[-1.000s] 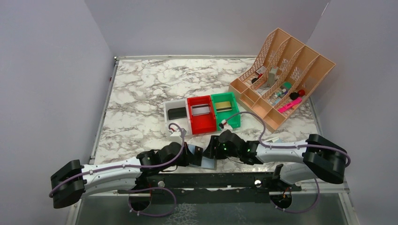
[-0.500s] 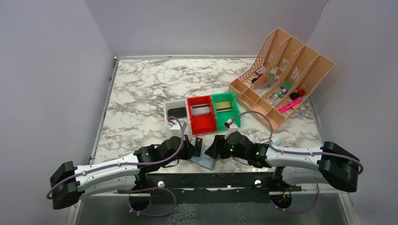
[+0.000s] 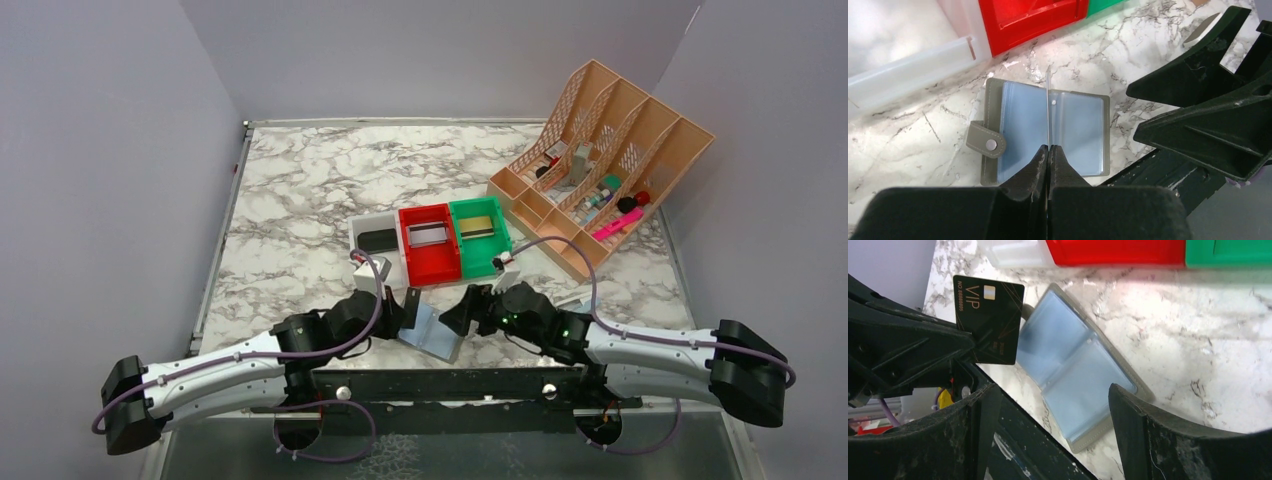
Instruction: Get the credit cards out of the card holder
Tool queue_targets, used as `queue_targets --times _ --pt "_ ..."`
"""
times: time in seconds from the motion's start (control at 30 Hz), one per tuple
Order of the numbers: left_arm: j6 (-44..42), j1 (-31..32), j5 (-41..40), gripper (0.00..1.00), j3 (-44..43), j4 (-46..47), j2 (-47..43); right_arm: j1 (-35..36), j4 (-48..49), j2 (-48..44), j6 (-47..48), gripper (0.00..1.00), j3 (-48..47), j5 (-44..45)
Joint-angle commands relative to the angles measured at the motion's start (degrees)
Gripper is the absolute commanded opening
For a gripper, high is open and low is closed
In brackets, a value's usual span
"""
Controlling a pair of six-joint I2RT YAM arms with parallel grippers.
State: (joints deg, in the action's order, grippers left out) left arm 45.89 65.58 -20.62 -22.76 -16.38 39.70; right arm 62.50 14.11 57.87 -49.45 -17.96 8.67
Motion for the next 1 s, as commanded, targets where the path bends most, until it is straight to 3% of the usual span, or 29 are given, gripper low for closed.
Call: queue_targets --times 0.0,0.2,0.33,0.53,0.7,0.8,0.97 --pt "-7.3 -0.5 0.0 0.0 -4.5 1.5 0.3 -0.6 -3.9 -0.4 3.3 0.85 -5.1 4.5" --pt "-8.7 -6.2 3.8 0.0 -8.9 -1.8 2.4 -7.2 -0.1 -1.9 6.2 0.87 -5.8 -1.1" --pt "-11.0 -17.2 16.4 0.0 -10.5 -1.7 1.9 -12.7 2.2 -1.4 7.1 0.87 -6.2 -9.4" --pt "-13.5 -26.1 32.4 0.0 -13.0 1.2 5.5 -13.5 3.0 -1.6 8.9 0.87 -7.5 -11.5" --pt "-12.2 -29.8 39.0 0.0 -9.5 9.1 2.7 -13.8 5.5 -1.8 6.0 0.81 -6.8 -13.9" --pt "-8.6 -30.5 41.9 0.0 -6.2 14.6 1.1 -13.8 11.1 -1.5 3.4 0.76 -4.5 -16.3" --pt "-2.5 -30.5 44.7 0.0 -1.3 22.3 2.4 -13.8 11.5 -0.1 3.5 0.73 -5.5 -18.3"
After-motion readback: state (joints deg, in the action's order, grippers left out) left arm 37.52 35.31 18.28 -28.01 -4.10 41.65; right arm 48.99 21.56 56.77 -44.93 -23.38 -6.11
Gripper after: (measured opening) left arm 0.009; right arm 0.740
